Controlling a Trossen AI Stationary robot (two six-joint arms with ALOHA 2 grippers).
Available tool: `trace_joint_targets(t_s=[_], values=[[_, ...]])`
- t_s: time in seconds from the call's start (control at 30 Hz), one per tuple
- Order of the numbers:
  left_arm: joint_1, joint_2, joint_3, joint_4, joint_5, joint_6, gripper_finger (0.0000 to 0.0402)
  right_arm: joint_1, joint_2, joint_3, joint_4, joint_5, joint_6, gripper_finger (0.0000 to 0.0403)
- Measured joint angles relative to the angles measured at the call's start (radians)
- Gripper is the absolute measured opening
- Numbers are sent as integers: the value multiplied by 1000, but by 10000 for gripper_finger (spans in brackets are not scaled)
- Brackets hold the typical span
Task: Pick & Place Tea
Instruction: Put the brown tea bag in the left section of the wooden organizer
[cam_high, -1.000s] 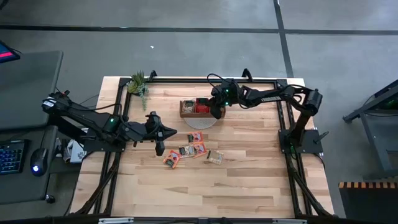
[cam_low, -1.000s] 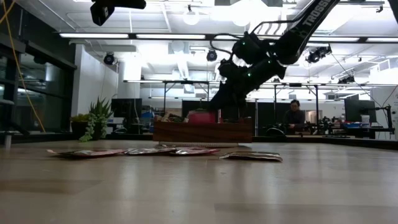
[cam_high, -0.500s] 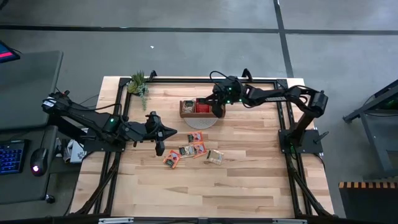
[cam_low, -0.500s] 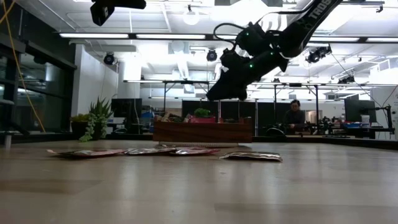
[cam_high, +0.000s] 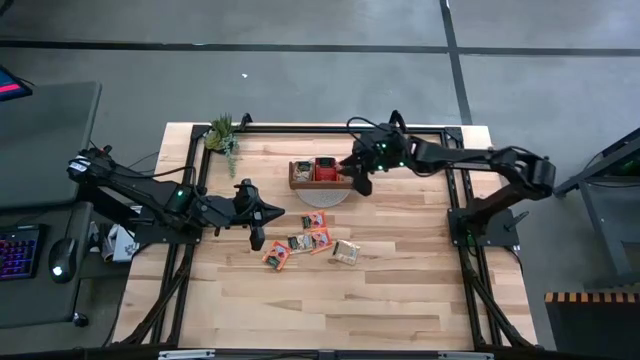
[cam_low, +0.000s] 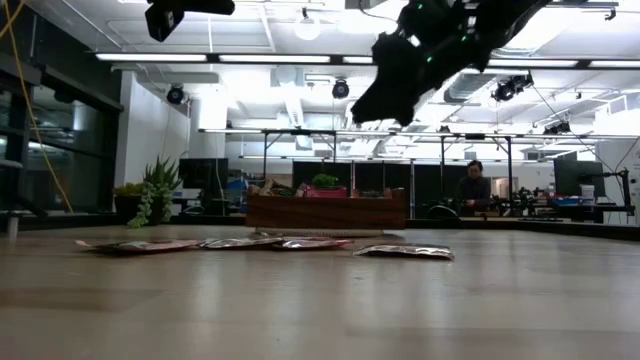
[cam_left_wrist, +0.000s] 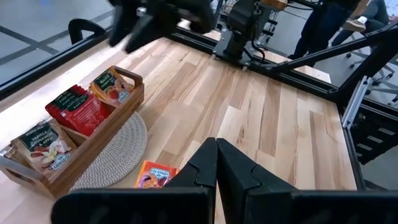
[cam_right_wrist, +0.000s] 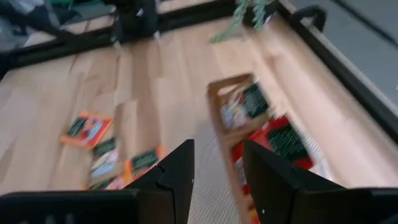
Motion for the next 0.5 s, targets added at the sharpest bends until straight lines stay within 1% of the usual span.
trace_joint_targets(t_s=[0.2, 0.4, 0.5], values=[[0, 0, 0, -11, 0, 1, 1, 93, -70, 0, -199, 42, 6, 131], [0, 44, -2, -28, -3, 3, 1, 208, -73, 0, -344, 84, 47, 131], [0, 56, -1, -17, 8, 1, 1, 260, -73, 0, -384, 120, 83, 131]])
